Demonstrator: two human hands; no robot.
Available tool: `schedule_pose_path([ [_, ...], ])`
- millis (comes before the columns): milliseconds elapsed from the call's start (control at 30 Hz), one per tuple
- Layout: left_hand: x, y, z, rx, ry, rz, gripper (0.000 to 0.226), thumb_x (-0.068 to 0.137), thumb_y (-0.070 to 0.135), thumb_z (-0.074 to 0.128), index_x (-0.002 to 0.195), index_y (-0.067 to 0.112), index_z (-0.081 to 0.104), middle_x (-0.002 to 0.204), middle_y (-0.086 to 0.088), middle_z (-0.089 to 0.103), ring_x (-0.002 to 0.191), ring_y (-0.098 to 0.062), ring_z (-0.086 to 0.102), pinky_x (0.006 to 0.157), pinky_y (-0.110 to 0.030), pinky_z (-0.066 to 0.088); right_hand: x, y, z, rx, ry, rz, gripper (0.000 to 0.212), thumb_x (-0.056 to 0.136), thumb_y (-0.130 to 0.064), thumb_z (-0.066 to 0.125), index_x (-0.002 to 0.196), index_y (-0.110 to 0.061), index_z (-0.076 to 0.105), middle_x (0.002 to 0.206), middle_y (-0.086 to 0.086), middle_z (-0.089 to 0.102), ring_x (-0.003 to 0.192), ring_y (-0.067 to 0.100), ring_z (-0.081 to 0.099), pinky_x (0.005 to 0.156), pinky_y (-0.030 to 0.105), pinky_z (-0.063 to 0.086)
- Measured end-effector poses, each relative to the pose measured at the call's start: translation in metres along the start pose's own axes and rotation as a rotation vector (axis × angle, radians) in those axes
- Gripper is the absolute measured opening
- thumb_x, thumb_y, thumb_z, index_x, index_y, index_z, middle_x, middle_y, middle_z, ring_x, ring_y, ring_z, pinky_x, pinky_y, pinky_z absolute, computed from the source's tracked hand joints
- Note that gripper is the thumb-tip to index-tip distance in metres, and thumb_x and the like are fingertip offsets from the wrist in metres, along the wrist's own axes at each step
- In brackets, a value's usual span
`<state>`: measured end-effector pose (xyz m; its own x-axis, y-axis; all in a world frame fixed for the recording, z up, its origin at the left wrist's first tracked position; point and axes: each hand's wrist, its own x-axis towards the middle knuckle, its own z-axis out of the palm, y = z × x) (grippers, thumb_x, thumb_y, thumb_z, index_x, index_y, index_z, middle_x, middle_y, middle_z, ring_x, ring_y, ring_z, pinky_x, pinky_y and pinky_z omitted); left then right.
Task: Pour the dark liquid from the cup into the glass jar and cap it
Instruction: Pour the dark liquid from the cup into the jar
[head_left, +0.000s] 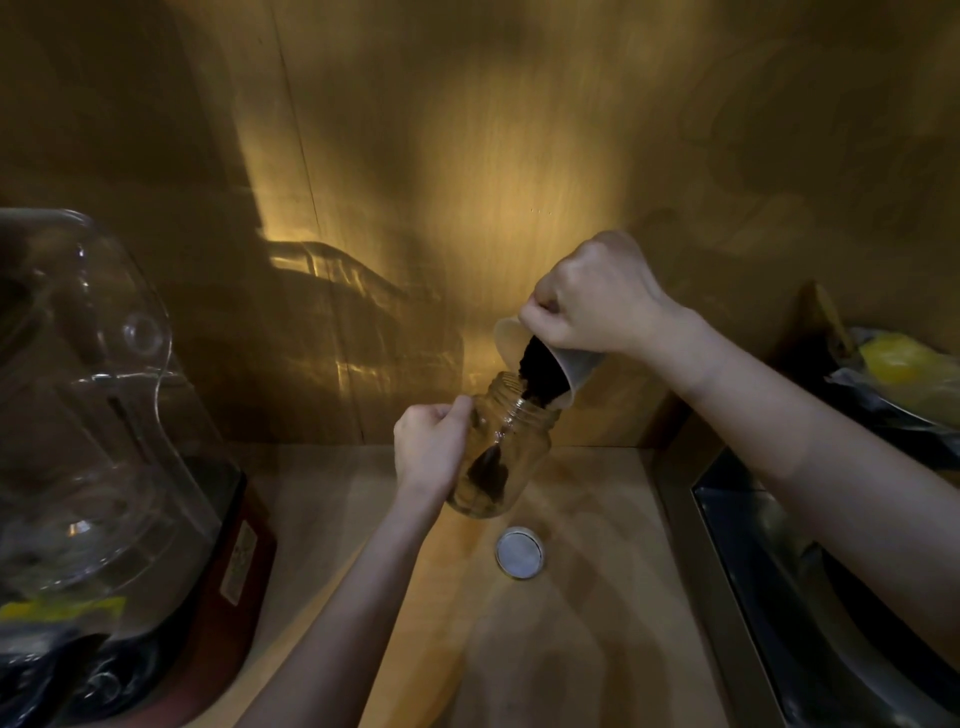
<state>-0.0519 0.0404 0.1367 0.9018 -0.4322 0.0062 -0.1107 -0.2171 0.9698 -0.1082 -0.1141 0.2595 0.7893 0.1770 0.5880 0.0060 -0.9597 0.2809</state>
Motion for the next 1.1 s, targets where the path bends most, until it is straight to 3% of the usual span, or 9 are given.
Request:
schedule_pose_path([
  [533,-0.0048,0.0025,0.0018,-0.032,-0.015,-0.022,0.038,0.083,0.024,0.053,0.049,0.009,0.051,0.046,-0.003,0.037,0.049,-0.017,0.035,0.054,-0.030,0.033,-0.0009,-0.0023,-0.0010,-0.037,-0.056,-0.037,0.038,0.070,-0.018,0.046,0.035,-0.008,0.057,0.028,0.006,0.044,0.025,0.023,0.039,0.042,0.018,0.023],
  [733,-0.0042,0.0017,0.0020,-0.046,-0.015,-0.031,0.036,0.083,0.024,0.053,0.051,0.008,0.053,0.048,-0.005,0.039,0.051,-0.019,0.036,0.055,-0.030,0.033,-0.0020,-0.0031,-0.0017,-0.031,-0.059,-0.065,0.036,0.070,-0.016,0.052,0.035,-0.008,0.057,0.028,0.006,0.043,0.025,0.023,0.038,0.042,0.018,0.024],
  [900,-0.0015,0.0041,0.0023,-0.051,-0.005,-0.053,0.038,0.082,0.025,0.054,0.047,0.010,0.050,0.049,-0.005,0.039,0.050,-0.018,0.036,0.055,-0.030,0.033,0.0009,-0.0025,-0.0006,-0.030,-0.028,-0.051,0.041,0.071,-0.020,0.043,0.034,-0.008,0.055,0.028,0.006,0.042,0.025,0.022,0.036,0.044,0.018,0.023],
  [1100,0.0012,0.0029,0.0017,-0.057,0.000,-0.071,0.033,0.081,0.028,0.054,0.056,0.008,0.056,0.057,-0.011,0.043,0.057,-0.023,0.039,0.060,-0.033,0.036,0.0038,-0.0042,-0.0002,-0.027,-0.015,-0.091,0.040,0.072,-0.019,0.045,0.035,-0.009,0.055,0.028,0.005,0.042,0.025,0.021,0.036,0.043,0.018,0.024],
])
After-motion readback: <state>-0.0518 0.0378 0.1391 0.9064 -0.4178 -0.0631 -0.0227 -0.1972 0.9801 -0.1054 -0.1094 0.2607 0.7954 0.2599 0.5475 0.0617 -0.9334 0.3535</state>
